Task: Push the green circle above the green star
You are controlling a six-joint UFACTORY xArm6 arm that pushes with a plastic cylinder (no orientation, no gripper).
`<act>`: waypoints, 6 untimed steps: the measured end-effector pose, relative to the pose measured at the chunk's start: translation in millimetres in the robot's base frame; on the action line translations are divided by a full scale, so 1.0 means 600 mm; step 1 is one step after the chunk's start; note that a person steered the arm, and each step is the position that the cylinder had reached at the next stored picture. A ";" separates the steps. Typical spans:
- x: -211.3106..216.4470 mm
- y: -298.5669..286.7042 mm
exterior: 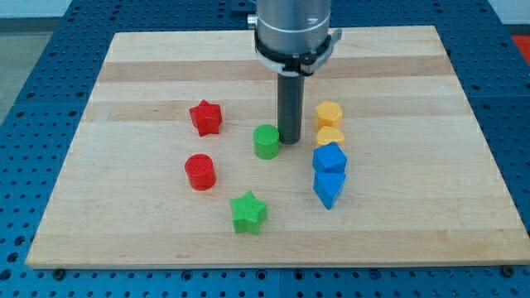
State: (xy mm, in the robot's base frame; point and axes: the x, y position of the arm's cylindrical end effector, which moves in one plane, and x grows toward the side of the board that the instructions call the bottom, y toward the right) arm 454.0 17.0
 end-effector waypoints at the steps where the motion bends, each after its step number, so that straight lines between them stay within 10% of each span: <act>1: 0.029 -0.005; 3: -0.063 0.007; 6: 0.069 -0.048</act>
